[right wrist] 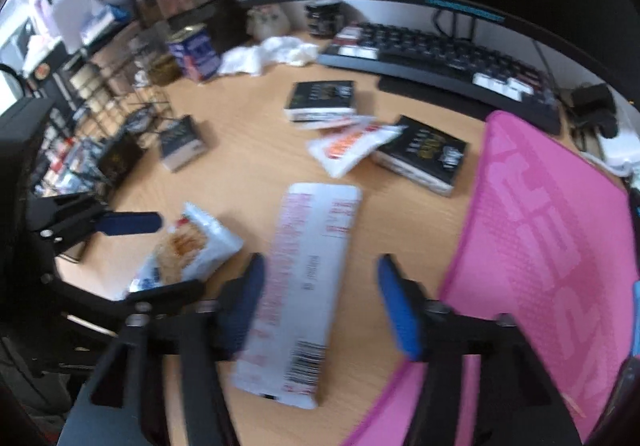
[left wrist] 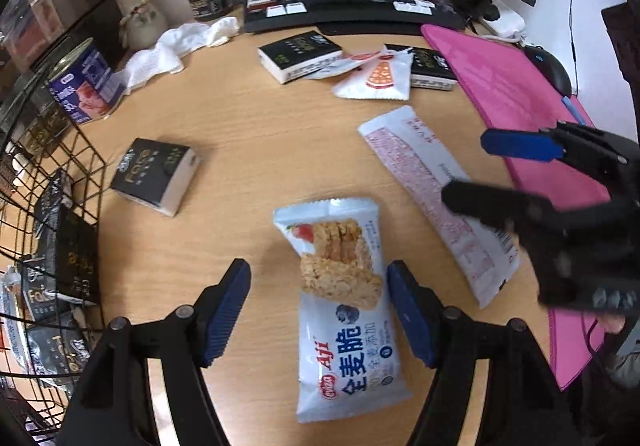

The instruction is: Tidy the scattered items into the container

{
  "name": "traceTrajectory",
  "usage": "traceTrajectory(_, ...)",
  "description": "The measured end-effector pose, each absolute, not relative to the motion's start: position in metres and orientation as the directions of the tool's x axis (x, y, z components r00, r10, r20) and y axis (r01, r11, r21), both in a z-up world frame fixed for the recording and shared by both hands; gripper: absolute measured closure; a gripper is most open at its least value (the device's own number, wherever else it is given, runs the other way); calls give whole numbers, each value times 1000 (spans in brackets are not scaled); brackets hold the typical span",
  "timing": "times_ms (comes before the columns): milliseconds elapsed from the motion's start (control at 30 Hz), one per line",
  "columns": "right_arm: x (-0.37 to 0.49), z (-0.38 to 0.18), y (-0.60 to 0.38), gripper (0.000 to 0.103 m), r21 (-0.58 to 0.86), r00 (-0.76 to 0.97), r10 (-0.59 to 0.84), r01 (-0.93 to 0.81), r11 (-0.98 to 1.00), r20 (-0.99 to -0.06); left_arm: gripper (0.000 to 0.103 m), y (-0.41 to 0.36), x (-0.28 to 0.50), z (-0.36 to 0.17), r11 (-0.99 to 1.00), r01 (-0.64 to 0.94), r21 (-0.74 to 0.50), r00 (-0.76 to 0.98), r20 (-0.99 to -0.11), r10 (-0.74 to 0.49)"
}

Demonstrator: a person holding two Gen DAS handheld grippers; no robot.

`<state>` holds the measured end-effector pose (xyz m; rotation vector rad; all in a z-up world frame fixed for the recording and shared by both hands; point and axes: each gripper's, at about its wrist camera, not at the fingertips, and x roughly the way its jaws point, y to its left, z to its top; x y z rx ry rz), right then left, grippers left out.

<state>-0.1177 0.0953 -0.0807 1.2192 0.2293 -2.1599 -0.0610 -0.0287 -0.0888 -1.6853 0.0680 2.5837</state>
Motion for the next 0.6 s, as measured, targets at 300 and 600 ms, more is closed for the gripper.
traceTrajectory(300,-112,-98,74,38,93,-355,-379,613,-784,-855,28,-33,-60,-98,-997,-62,37,-387,-922,-10)
traceTrajectory(600,-113,-103,78,60,71,-353,-359,620,-781,-864,39,-34,-62,-98,-998,-57,17,-389,-921,7)
